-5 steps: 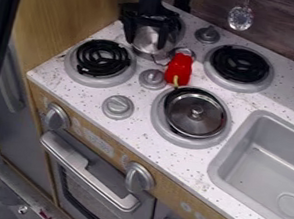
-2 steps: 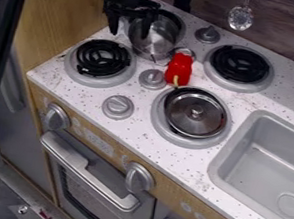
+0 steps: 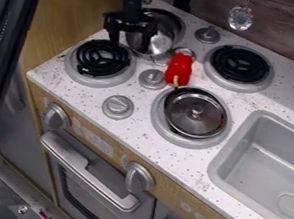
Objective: Moved the pot to the lower left burner
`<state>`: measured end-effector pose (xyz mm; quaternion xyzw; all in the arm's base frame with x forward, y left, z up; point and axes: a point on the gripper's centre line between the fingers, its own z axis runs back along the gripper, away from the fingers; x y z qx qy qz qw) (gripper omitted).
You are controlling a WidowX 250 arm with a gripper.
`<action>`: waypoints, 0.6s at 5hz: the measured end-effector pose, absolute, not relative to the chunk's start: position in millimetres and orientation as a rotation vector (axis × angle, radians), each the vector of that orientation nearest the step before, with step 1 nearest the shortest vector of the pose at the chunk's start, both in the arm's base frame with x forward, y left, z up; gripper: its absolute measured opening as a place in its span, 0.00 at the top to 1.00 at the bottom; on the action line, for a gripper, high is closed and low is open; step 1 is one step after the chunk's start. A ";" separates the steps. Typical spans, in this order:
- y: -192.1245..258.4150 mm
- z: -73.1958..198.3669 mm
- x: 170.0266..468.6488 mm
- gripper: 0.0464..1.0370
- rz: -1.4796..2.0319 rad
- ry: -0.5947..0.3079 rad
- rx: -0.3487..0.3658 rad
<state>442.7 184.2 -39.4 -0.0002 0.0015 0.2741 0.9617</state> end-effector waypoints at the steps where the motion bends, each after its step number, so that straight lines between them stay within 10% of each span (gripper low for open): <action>1: 183.0 -40.5 445.1 0.34 0.559 -0.006 0.002; 3: 175.7 -43.5 444.2 0.85 0.569 -0.046 0.011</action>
